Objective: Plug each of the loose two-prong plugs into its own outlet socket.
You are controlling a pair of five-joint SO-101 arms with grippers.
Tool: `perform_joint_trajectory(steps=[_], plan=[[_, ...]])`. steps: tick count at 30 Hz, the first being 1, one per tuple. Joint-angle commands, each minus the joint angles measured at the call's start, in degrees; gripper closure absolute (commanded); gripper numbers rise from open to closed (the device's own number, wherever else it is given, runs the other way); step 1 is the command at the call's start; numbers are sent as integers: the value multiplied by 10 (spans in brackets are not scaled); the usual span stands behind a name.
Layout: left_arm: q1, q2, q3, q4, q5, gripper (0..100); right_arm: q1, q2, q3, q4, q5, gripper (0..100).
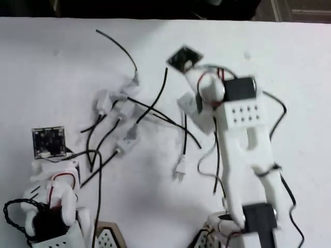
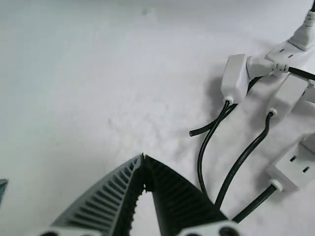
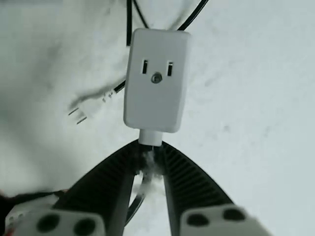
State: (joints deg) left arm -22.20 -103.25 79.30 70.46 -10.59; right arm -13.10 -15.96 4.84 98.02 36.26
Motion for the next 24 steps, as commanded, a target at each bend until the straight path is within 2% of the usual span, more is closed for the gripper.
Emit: perform_joint_trajectory(steps=[1,5,9,11,14,18,21,24], plan=[[-9,-3,-2,-15,7,976,-9,-65,98,-6,28,981],[-9,-3,-2,-15,7,976,-37,-95,168,0,41,981],[-9,-3,-2,-15,7,976,-122,-101,187,0,39,973],[-9,-3,-2,-15,7,976,-187,-101,187,0,36,907],[-9,-3,-2,-15,8,976,-291,-101,184,-4,-35,762],[-9,-3,-2,-15,8,976,-396,-102,183,-23,-91,731],[-9,-3,-2,-15,8,976,-409,-110,180,-32,-114,731],[-9,-3,-2,-15,8,976,-373,-118,178,-29,-115,770]])
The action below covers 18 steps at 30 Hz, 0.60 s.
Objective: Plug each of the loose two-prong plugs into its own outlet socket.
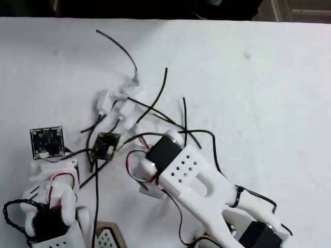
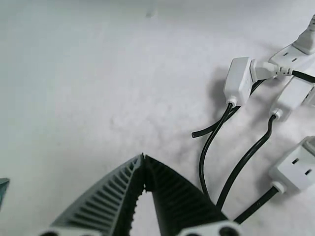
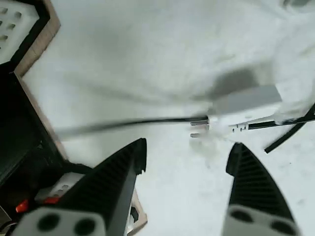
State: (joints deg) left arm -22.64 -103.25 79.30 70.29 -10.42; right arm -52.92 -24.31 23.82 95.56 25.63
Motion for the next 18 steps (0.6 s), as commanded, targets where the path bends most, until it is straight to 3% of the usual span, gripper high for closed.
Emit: perform_joint_trajectory(steps=[1,8,13,16,18], plan=[[-5,-3,-2,-13,6,976,44,-36,-12,-4,-9,794],[-5,-3,-2,-13,6,976,186,-36,-12,2,24,984],[-5,-3,-2,-11,6,974,245,-32,1,17,40,943],[-5,-3,-2,-12,6,973,225,-31,50,-15,28,889],[-5,-3,-2,-12,6,973,204,-31,90,-61,-23,851]])
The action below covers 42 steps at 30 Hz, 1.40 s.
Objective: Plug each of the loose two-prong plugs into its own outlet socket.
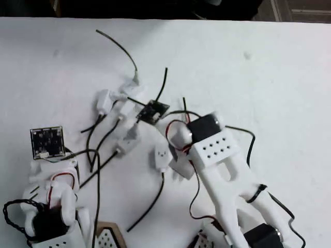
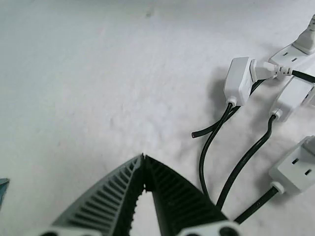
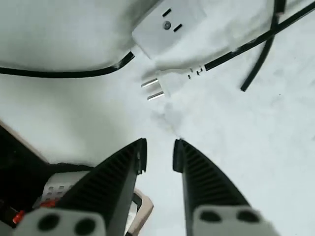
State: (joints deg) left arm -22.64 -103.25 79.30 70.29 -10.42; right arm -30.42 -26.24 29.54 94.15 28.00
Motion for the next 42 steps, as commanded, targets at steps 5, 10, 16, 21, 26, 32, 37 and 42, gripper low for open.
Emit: perform_joint_trajectory(steps=[5,10,16,21,26,32,37,42], plan=[[-5,-3,-3,-12,6,974,-34,-12,130,-224,-72,901],[-5,-3,-3,-12,6,973,-50,-18,147,-251,-83,921],[-5,-3,-4,-13,6,973,-136,-12,122,-252,-168,829],[-17,-3,-4,-13,6,973,-179,-3,127,-285,-171,851],[-22,-3,-5,-13,6,973,-177,77,127,-318,-171,857],[-22,-3,-5,-13,6,973,-152,173,121,-372,-171,857],[-22,-3,-4,-13,6,973,-87,191,94,-348,-172,855],[-22,-3,-4,-13,6,973,-57,195,93,-349,-172,855]])
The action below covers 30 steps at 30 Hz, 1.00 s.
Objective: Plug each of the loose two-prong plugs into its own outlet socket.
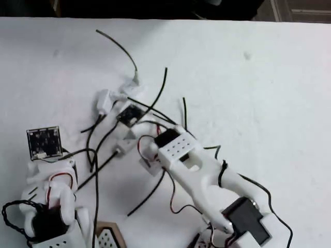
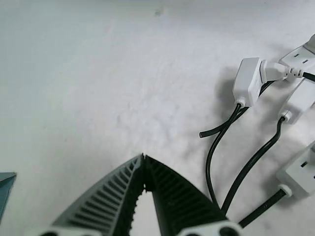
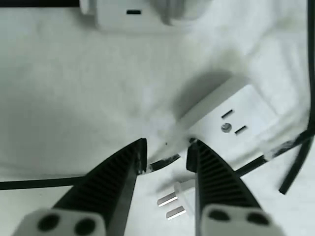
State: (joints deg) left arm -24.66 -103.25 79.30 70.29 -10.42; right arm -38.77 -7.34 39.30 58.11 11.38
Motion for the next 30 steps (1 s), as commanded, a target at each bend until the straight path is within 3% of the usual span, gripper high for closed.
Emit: perform_joint_trajectory(steps=[1,10,15,19,30], plan=[[-1,-3,-4,-13,6,973,31,7,-4,11,-6,855],[-1,-3,-4,-13,6,973,104,2,-4,14,-6,855],[-1,-3,-4,-13,6,973,84,-26,-27,63,-9,854],[0,-3,-4,-13,6,973,77,-64,-37,69,-69,854],[0,-3,-4,-14,6,973,87,-32,-36,-11,-112,854]])
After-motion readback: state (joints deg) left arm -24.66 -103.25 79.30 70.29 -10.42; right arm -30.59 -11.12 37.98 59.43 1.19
